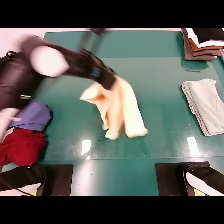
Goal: Fold the shirts.
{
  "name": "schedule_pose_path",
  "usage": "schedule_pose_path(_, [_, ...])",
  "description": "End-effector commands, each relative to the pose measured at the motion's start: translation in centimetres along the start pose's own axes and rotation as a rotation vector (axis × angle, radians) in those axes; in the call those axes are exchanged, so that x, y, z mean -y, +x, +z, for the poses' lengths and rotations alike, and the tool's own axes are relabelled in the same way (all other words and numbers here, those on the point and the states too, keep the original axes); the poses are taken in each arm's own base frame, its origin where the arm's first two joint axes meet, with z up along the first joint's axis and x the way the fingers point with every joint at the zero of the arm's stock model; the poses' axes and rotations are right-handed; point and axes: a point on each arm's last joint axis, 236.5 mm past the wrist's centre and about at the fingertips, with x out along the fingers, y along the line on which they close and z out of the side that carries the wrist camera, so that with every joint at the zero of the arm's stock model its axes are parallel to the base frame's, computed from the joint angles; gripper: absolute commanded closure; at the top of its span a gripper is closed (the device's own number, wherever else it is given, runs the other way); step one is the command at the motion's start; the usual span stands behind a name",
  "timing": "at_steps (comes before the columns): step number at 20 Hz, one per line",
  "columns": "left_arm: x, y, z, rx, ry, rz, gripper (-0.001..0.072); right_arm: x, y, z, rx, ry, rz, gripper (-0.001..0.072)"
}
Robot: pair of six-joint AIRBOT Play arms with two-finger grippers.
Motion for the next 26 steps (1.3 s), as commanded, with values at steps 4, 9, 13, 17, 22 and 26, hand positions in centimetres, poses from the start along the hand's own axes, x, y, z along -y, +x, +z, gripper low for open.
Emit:
schedule_pose_path(4, [-3.9, 4.6, -2.0, -0.081, -0.248, -0.004, 0.0106, 0.0, -0.4, -0.4, -0.021, 0.002, 0.001, 0.0697])
schedule_pose_path(9, [-9.6, 4.4, -11.4, -0.31, -0.55, -0.065, 0.0105, 0.0, -0.4, -0.5, -0.024, 0.002, 0.0, 0.0697])
schedule_pose_path(13, [-8.5, 8.5, -19.4, -0.4, -0.711, -0.081, 0.0105, 0.0, -0.4, -0.5, -0.024, 0.002, 0.001, 0.0697])
schedule_pose_path(17, [-5.4, 10.2, -23.6, -0.463, -0.792, -0.147, 0.0105, 0.0, -0.3, -0.5, -0.025, 0.002, 0.0, 0.0697])
schedule_pose_path(22, [-0.6, 10.7, -25.6, -0.547, -0.626, -0.21, 0.0106, 0.0, -0.4, -0.6, -0.028, 0.002, 0.0, 0.0697])
schedule_pose_path(26, [-2.8, 10.5, -25.5, -0.527, -0.674, -0.18, 0.0678, 0.6, 0.8, -4.9, -0.212, 0.009, -0.013, 0.0696])
